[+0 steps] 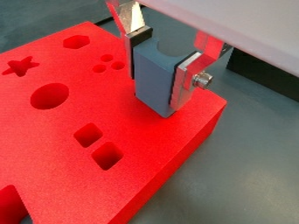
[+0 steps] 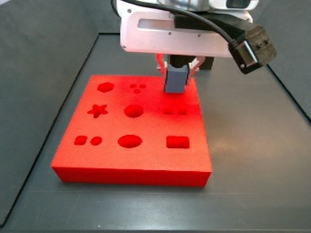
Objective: Insert the arch object.
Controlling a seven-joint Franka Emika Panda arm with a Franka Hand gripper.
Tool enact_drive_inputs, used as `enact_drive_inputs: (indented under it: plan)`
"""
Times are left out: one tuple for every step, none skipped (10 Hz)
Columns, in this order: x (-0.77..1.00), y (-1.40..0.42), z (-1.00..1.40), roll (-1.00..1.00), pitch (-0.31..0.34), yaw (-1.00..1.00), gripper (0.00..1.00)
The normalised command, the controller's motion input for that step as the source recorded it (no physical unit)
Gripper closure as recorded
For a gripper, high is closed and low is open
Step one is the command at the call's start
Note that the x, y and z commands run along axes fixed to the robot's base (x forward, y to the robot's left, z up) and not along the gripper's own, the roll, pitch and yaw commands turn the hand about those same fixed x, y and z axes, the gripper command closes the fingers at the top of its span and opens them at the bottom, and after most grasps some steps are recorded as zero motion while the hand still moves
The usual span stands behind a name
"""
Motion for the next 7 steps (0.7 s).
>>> enact_drive_inputs:
  plan:
    - [0.21, 0.0, -0.66, 0.11, 0.0, -0.05, 1.0]
    - [0.26, 0.0, -0.97, 0.03, 0.0, -0.09, 1.0]
    - [0.13, 0.09, -1.0, 0.0, 0.0, -0.05, 1.0]
    - [0.03, 0.13, -0.99, -0.07, -0.05, 0.0, 1.0]
    - [0.0, 0.05, -0.44, -0.06, -0.09, 0.0, 1.0]
    - [0.0, 0.0, 0.0, 0.01, 0.0, 0.0, 1.0]
    - [0.0, 0.0, 0.0, 0.0, 0.0, 0.0, 1.0]
